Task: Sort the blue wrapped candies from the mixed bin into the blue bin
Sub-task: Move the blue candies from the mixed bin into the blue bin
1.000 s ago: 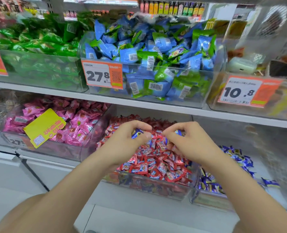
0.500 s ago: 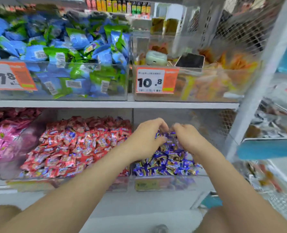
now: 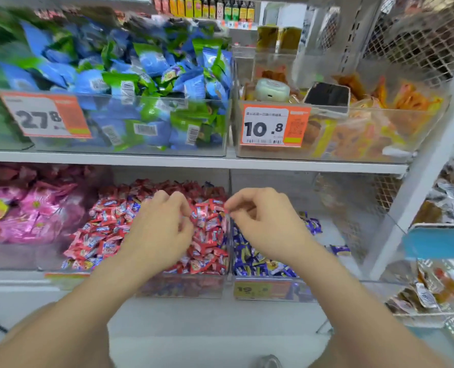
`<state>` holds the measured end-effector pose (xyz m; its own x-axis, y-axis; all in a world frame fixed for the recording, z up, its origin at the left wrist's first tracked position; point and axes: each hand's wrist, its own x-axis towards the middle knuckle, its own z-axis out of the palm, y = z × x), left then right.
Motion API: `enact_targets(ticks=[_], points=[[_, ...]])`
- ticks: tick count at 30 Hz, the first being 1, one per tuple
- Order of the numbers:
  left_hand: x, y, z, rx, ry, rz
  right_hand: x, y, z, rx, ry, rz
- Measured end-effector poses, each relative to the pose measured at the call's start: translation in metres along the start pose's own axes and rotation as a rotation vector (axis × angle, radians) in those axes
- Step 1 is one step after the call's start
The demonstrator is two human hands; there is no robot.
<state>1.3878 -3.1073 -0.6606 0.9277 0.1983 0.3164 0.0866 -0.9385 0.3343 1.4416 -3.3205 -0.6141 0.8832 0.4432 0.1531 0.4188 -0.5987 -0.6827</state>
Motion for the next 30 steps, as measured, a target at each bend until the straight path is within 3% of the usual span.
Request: enact_targets(ticks=[3,7,12,17,21,24,30], points=[[-0.014,-0.031,-0.014,0.363,-0.127,-0.302,0.002,-0.029,0.044,-0.116,-0.135,-0.162],[-0.021,-0.063,-0.027,0.419,-0.3,-0.551,0.011,-0.053,0.101,-0.33,-0.262,-0.287],[-0.011,-0.091,-0.045,0.296,-0.673,-0.506,0.039,-0.067,0.128,-0.514,-0.399,-0.203],[0.008,-0.096,-0.056,0.223,-0.856,-0.477,0.041,-0.071,0.125,-0.723,-0.56,-0.009],[0.012,-0.102,-0.059,0.19,-0.857,-0.455,0.051,-0.074,0.137,-0.806,-0.65,0.055],[0.01,-0.104,-0.05,0.079,-0.777,-0.491,0.064,-0.079,0.144,-0.715,-0.696,0.102],[0.015,-0.108,-0.042,-0.298,-0.594,-0.586,0.072,-0.068,0.154,-0.329,-0.469,0.044]])
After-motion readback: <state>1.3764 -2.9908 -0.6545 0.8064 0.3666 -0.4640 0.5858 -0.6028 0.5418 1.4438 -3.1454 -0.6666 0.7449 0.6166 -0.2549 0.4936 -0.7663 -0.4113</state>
